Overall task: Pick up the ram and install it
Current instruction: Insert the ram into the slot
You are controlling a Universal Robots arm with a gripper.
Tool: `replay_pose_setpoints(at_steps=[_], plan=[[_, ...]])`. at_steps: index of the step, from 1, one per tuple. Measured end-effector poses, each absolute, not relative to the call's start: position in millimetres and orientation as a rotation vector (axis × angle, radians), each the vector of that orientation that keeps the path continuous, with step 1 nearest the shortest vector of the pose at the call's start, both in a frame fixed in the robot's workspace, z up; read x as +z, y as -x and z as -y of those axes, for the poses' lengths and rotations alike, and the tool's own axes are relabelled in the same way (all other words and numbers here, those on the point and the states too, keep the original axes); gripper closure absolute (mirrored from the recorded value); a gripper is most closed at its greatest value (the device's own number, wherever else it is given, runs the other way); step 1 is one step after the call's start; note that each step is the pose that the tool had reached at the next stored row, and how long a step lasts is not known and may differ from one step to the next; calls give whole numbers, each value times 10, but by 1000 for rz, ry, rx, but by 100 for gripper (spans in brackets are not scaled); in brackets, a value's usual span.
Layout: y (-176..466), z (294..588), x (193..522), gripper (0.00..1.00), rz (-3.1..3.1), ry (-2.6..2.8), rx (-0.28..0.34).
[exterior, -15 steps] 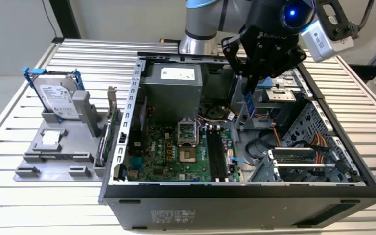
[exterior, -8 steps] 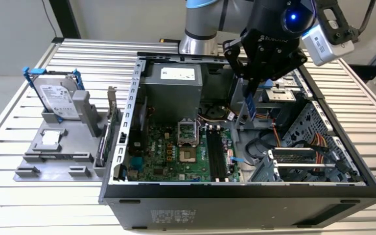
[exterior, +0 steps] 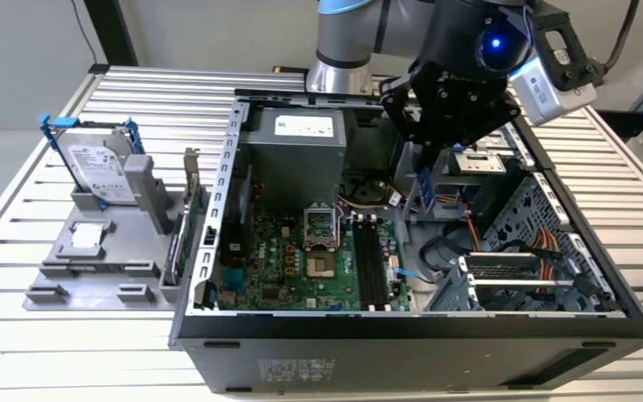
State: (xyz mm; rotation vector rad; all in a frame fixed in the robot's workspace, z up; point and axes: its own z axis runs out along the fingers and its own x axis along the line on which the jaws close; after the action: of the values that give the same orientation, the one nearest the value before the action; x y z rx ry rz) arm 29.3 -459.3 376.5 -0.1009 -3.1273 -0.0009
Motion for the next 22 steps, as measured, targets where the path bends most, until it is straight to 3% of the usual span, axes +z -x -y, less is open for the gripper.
replay_pose_setpoints(at_steps=[22], plan=[[-293,4602,3475,100,3127,101,6]])
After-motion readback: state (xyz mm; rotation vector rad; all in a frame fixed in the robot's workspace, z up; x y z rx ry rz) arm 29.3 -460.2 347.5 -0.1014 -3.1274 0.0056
